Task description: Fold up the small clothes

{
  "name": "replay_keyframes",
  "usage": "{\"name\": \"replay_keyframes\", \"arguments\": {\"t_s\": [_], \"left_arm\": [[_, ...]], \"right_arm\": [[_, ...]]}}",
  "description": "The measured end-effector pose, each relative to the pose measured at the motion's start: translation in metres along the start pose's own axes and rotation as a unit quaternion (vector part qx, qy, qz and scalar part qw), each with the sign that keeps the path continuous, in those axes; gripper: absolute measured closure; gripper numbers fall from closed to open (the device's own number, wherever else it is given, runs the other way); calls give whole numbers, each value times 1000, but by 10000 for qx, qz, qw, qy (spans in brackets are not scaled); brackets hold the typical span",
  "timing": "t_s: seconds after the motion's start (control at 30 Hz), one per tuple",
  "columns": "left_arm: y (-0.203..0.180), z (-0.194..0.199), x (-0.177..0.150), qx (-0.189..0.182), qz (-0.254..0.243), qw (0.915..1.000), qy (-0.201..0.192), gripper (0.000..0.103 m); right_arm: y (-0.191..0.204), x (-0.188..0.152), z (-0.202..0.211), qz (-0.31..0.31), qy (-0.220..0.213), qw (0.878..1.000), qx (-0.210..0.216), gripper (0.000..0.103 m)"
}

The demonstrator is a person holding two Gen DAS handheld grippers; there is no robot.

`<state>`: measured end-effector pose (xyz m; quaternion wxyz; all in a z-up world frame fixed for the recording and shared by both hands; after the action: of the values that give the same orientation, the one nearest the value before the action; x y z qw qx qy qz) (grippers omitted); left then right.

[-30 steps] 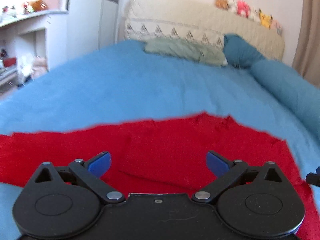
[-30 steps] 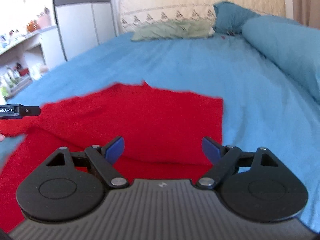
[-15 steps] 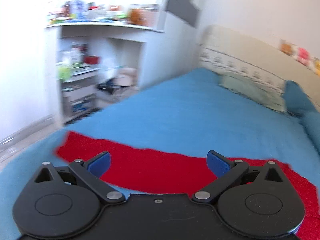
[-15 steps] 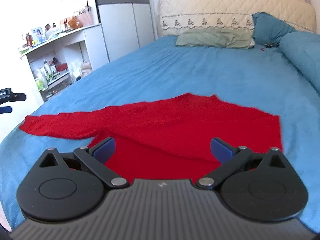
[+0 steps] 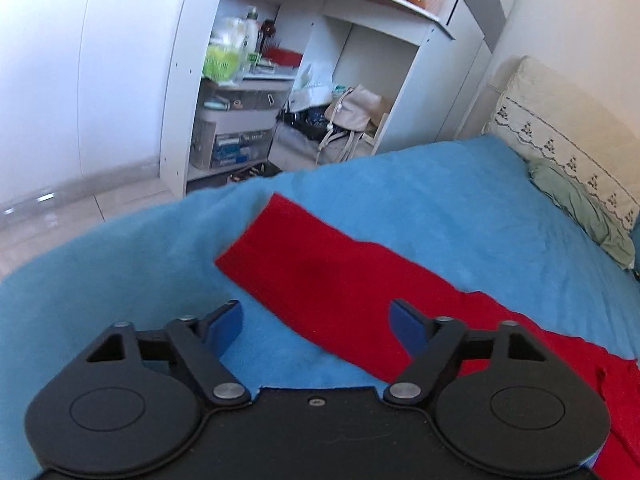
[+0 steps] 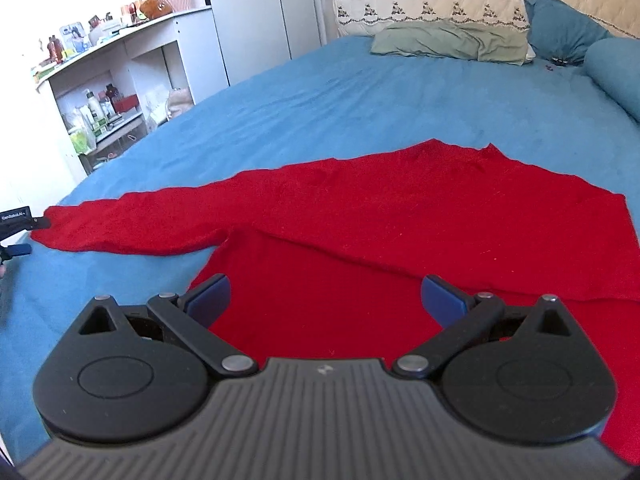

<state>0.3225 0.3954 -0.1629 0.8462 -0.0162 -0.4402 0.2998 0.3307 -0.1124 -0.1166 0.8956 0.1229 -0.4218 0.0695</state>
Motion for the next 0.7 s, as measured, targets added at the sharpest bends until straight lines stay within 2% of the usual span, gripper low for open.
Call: {"name": "replay_keyframes", "arguments": {"t_s": [0.07,0.17,0.2,0.23,0.27,0.3,0.37,0.53,0.63,0.7], "left_arm": [[-1,-3,-2,42,-76,9999,-129,32],[-5,-13,-2,156,-224,9994,-193,48],[-5,-16,-1,213,-197,9994,-211,62],[-3,-18,-1,290,-157,9992,-221,81],[-2,-19,0,350,-102,9991,-223,92],[1,-19,1,310,2,9993,-203,97],[3,-17,3,259,128,9993,-223,97],[-22,9,15,156,-275,9981,-530,97],[-57,35,27,-137,-545,9949,-842,97],[-93,54,34,-516,-752,9907,-1013,97]], "right_arm": [[-1,0,-6,-7,2,10000,-34,0],[-3,0,-14,-46,-7,10000,-73,0],[-4,-1,-17,-51,-7,9999,-95,0],[-4,-1,-19,-43,-8,9999,-120,0],[-4,-1,-21,-29,-10,9999,-144,0],[-5,-1,-23,-27,-10,9999,-161,0],[-8,-2,-25,-53,1,9998,-181,0],[-17,-1,-20,-128,-33,9995,-276,0],[-24,3,-13,-125,-73,9991,-406,0],[-31,5,-7,-132,-89,9985,-523,0]]}}
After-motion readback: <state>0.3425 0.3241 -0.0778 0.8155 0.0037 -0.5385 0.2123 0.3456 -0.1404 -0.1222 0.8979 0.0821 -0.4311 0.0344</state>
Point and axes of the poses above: each gripper's, at about its wrist camera, not at the fingertips, and z roughly against the way its jaws point, y to its left, x to its top, the point moved 1 cm from there along -z, roughly the way its jaws point, and after that the axes turned 1 degree about -z, right-handed, at the moved point
